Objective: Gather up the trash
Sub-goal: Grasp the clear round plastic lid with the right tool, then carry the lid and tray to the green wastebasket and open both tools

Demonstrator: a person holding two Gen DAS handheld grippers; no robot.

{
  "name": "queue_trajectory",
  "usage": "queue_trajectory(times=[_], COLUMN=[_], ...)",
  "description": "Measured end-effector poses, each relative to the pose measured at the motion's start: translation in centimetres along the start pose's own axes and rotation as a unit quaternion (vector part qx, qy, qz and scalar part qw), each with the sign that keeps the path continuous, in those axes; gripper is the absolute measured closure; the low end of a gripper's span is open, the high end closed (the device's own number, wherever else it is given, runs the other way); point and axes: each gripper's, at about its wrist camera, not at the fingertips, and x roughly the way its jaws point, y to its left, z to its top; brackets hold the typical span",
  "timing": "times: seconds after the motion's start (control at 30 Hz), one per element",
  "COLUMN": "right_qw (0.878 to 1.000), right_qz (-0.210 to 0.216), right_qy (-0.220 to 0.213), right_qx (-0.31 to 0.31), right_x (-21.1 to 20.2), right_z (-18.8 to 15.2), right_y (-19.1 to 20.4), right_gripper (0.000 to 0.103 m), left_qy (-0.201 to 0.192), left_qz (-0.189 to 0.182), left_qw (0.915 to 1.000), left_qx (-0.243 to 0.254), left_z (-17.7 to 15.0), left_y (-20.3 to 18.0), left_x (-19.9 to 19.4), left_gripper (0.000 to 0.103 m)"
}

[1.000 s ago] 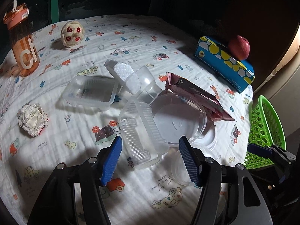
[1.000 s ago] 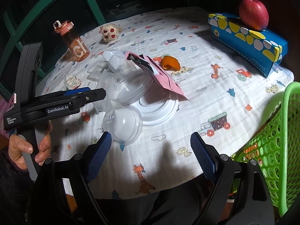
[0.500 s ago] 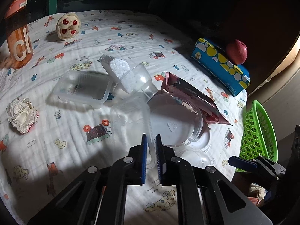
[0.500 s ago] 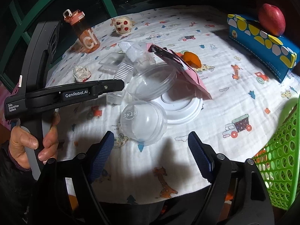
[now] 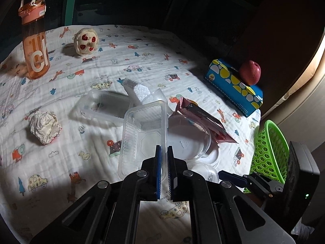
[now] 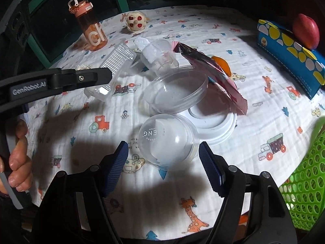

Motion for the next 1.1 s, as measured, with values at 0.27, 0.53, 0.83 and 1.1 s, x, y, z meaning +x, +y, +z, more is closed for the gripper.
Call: queue_trajectory(times=[0.27,0.53,0.83,1.1], right_qw=[0.999,0.999,0.994,0.981], right_qz=[-0.023,0.023,0.021,-0.053], right_qy=[-0.013,-0.045,-0.093,-0.125], right_qx=[-0.019,0.001,0.061,0.142], right_x=[0.3,-3.3,-10.0,-15.2], right_z=[-0.1,-0.1,-1.3,-4.4], right_y=[0.7,-0.3,-5.9,-14.4], right_gripper=[0.044,0.045,0.044,0.044], left_qy=[-0.008,-0.019,-0.021,-0.007], left_qz=[-0.001,-0.010,-0.045,-0.087], left_qw=[1.0000,0.9998,0.9979,0.9920], left_qx=[-0.005,0.003,0.042,0.091], left_z=[0.1,0.6,1.2,1.7], left_y=[0.0,-1.3,-6.5,-13.4], left_x=[-1.1,-2.3,-2.6,-1.1], left_gripper=[0.097,0.097,0.097,0.097])
